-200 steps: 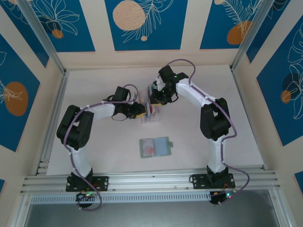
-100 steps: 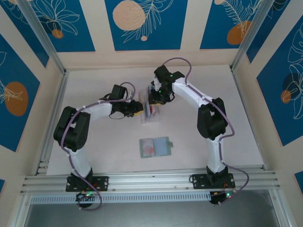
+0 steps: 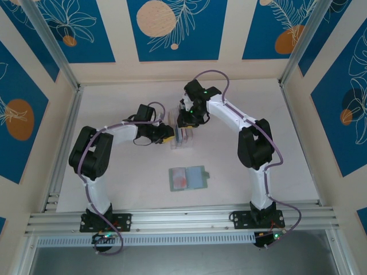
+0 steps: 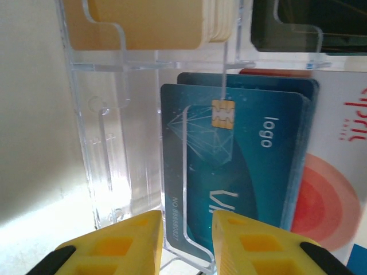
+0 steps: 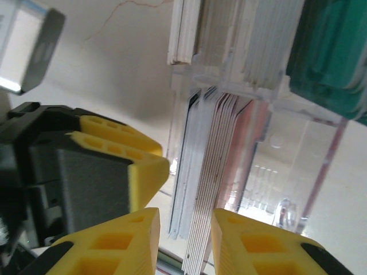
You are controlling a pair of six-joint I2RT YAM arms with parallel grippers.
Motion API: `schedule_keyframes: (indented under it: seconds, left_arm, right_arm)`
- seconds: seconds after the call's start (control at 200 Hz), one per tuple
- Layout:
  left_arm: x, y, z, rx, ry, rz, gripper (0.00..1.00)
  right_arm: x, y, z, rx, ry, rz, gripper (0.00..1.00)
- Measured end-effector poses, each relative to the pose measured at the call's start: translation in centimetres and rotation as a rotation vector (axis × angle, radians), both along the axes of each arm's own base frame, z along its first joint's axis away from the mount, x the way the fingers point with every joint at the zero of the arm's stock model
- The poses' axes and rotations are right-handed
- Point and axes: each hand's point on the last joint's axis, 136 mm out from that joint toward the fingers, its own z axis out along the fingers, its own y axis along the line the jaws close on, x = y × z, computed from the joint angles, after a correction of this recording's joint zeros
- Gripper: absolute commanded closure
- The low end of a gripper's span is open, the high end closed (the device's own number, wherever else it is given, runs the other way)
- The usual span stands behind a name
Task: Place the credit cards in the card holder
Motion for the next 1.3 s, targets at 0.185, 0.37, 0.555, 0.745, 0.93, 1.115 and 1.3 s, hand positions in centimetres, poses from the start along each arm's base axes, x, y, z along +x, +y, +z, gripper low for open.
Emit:
schedule_keyframes:
  seconds: [0.185, 0.37, 0.555, 0.745, 0.93, 1.115, 1.3]
  left_arm:
    - [0.1, 0.0, -0.3, 0.0, 0.004, 0.001, 0.72]
    - [0.2, -0.2, -0.1, -0.009, -0.007, -0.002, 0.72]
    - [0.2, -0.2, -0.1, -0.011, -0.007, -0.003, 0.72]
    - [0.2, -0.2, -0.1, -0.011, -0.007, -0.003, 0.72]
    - [0.2, -0.2, -0.1, -0.011, -0.007, -0.003, 0.72]
    - [0.2, -0.2, -0.1, -0.011, -0.007, -0.003, 0.72]
    - [0.2, -0.2, -0.1, -0.011, -0.007, -0.003, 0.72]
  right_arm:
    - [-0.1, 0.7, -0.5, 0.031, 0.03, 0.013, 0.7]
    - [0.0, 0.9, -0.5, 0.04, 0.03, 0.015, 0.69]
    - [0.1, 0.2, 0.3, 0.001, -0.018, 0.002, 0.65]
    - [0.6, -1.0, 0.9, -0.06, -0.059, -0.016, 0.64]
    - [0.8, -1.5, 0.1, -0.114, -0.057, -0.023, 0.64]
    - [0.6, -0.8, -0.8, -0.124, -0.044, -0.005, 0.64]
    - [0.3, -0.1, -0.5, -0.106, -0.041, 0.009, 0.65]
